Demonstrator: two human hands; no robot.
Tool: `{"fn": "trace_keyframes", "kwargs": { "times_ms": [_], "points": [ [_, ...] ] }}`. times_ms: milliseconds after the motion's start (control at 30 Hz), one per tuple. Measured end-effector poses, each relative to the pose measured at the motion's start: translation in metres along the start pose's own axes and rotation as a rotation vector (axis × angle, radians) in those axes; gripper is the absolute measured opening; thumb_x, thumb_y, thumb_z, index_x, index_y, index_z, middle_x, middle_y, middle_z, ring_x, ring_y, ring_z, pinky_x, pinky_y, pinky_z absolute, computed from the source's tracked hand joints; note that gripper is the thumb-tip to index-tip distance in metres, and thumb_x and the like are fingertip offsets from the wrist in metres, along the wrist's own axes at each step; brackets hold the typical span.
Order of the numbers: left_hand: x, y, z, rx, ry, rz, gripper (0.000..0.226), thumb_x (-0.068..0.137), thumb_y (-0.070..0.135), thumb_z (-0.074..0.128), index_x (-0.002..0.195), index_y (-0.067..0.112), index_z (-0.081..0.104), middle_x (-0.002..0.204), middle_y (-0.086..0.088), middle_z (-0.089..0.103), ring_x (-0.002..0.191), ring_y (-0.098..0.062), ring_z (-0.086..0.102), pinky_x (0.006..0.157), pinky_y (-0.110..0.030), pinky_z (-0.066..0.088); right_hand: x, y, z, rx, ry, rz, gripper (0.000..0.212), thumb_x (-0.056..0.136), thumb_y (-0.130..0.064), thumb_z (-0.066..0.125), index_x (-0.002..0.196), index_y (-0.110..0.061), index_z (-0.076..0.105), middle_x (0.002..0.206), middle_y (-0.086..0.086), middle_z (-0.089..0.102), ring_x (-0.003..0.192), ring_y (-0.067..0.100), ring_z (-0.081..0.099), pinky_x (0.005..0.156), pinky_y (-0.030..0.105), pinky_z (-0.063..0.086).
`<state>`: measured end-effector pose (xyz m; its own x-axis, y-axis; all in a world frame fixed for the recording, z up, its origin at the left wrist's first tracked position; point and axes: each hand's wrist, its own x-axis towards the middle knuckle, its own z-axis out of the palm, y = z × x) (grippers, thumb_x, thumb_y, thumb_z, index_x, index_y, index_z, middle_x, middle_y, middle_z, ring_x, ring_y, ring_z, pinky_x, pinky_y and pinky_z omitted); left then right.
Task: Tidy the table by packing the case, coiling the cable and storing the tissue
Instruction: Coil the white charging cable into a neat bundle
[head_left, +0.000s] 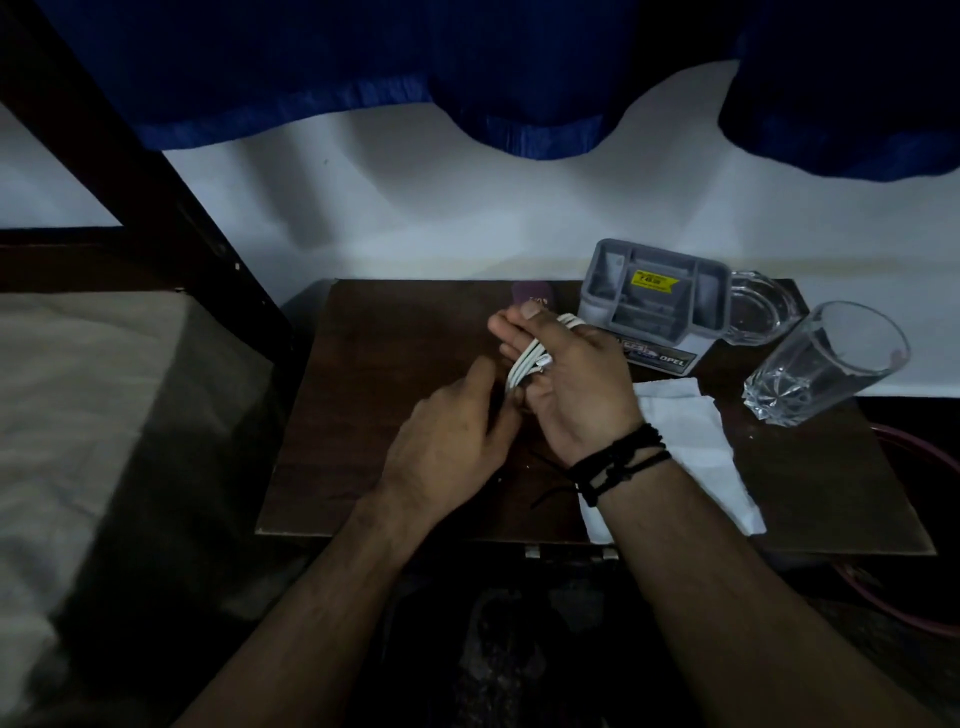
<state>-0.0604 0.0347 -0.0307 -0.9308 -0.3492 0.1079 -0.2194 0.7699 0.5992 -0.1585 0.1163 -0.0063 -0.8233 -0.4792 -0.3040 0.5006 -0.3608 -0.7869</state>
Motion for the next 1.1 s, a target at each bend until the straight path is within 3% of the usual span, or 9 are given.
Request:
{"fn": "trace_keyframes", "kwargs": {
  "times_ms": [100, 267, 400, 667, 767, 867, 933, 1033, 1100],
  "points": [
    [0.000, 0.002, 0.006, -0.127, -0.030, -0.078, 0.022, 0.099, 0.034, 0.056, 0.100, 0.014, 0.048, 0.082, -0.003, 0.069, 0.074, -0.028, 0.067, 0.064, -0.042, 0.050, 0.000, 0.002, -0.004, -0.013, 0.069, 0.025, 0.017, 0.101, -0.013, 0.057, 0.104, 0.001, 0.066, 0.105, 0.017, 0.072, 0.094, 0.020, 0.075, 0.085, 0.028, 0.053],
    [-0.001, 0.006, 0.012, -0.326, 0.010, -0.144, 0.020, 0.091, 0.029, 0.069, 0.103, 0.019, 0.057, 0.089, 0.007, 0.072, 0.068, -0.002, 0.063, 0.061, -0.022, 0.045, -0.003, -0.004, -0.004, 0.018, 0.076, 0.046, 0.018, 0.100, -0.021, 0.059, 0.093, -0.007, 0.069, 0.088, 0.006, 0.078, 0.089, 0.014, 0.074, 0.079, 0.026, 0.052],
    [-0.002, 0.006, 0.012, -0.370, 0.093, -0.137, 0.020, 0.088, 0.028, 0.071, 0.103, 0.021, 0.058, 0.087, 0.007, 0.073, 0.062, -0.010, 0.066, 0.061, -0.031, 0.052, -0.005, -0.007, 0.001, 0.056, 0.048, 0.032, 0.020, 0.100, -0.024, 0.059, 0.095, -0.008, 0.070, 0.091, 0.006, 0.078, 0.092, 0.014, 0.073, 0.079, 0.026, 0.054],
    [-0.002, 0.002, 0.019, -0.187, 0.124, -0.077, 0.026, 0.090, 0.034, 0.065, 0.091, 0.024, 0.042, 0.074, 0.008, 0.057, 0.055, -0.010, 0.048, 0.053, -0.029, 0.035, -0.006, -0.003, 0.002, 0.006, 0.063, -0.011, 0.019, 0.102, -0.021, 0.058, 0.097, -0.007, 0.069, 0.094, 0.007, 0.077, 0.091, 0.011, 0.074, 0.081, 0.024, 0.053],
    [0.000, -0.002, 0.017, -0.155, 0.160, -0.062, 0.020, 0.090, 0.022, 0.064, 0.089, 0.022, 0.044, 0.078, 0.006, 0.057, 0.066, -0.018, 0.055, 0.058, -0.033, 0.040, -0.006, -0.003, 0.003, -0.047, 0.060, 0.020, 0.020, 0.102, -0.023, 0.057, 0.099, -0.008, 0.069, 0.094, 0.007, 0.078, 0.092, 0.011, 0.072, 0.083, 0.025, 0.052],
    [0.005, -0.020, 0.008, -0.145, 0.251, -0.075, 0.014, 0.087, 0.008, 0.060, 0.087, 0.022, 0.058, 0.091, 0.004, 0.061, 0.085, -0.013, 0.059, 0.076, -0.040, 0.050, -0.005, -0.004, 0.000, -0.056, 0.033, 0.090, 0.024, 0.102, -0.025, 0.057, 0.105, -0.005, 0.069, 0.101, 0.010, 0.078, 0.089, 0.010, 0.072, 0.080, 0.026, 0.051],
    [0.003, -0.019, 0.006, -0.155, 0.253, -0.027, 0.008, 0.085, 0.016, 0.055, 0.090, 0.019, 0.062, 0.095, 0.005, 0.061, 0.089, -0.010, 0.059, 0.080, -0.039, 0.052, -0.003, -0.005, -0.002, -0.021, 0.044, 0.136, 0.027, 0.102, -0.025, 0.056, 0.113, -0.003, 0.067, 0.108, 0.012, 0.077, 0.086, 0.010, 0.072, 0.078, 0.025, 0.050],
    [-0.002, 0.002, 0.005, -0.182, 0.270, 0.057, 0.027, 0.085, 0.031, 0.055, 0.104, 0.014, 0.064, 0.106, 0.001, 0.060, 0.095, -0.010, 0.060, 0.083, -0.030, 0.051, 0.000, -0.003, -0.005, 0.200, 0.041, 0.190, 0.016, 0.099, -0.014, 0.057, 0.112, -0.006, 0.060, 0.106, 0.011, 0.069, 0.090, 0.017, 0.072, 0.071, 0.027, 0.059],
    [0.000, 0.007, 0.006, -0.140, 0.245, 0.081, 0.038, 0.087, 0.039, 0.057, 0.113, 0.013, 0.064, 0.111, -0.002, 0.060, 0.100, -0.015, 0.060, 0.087, -0.029, 0.050, -0.001, -0.001, -0.003, 0.282, 0.019, 0.230, 0.036, 0.092, -0.013, 0.062, 0.126, -0.003, 0.057, 0.114, 0.015, 0.064, 0.096, 0.021, 0.069, 0.077, 0.028, 0.060]
  ]
}}
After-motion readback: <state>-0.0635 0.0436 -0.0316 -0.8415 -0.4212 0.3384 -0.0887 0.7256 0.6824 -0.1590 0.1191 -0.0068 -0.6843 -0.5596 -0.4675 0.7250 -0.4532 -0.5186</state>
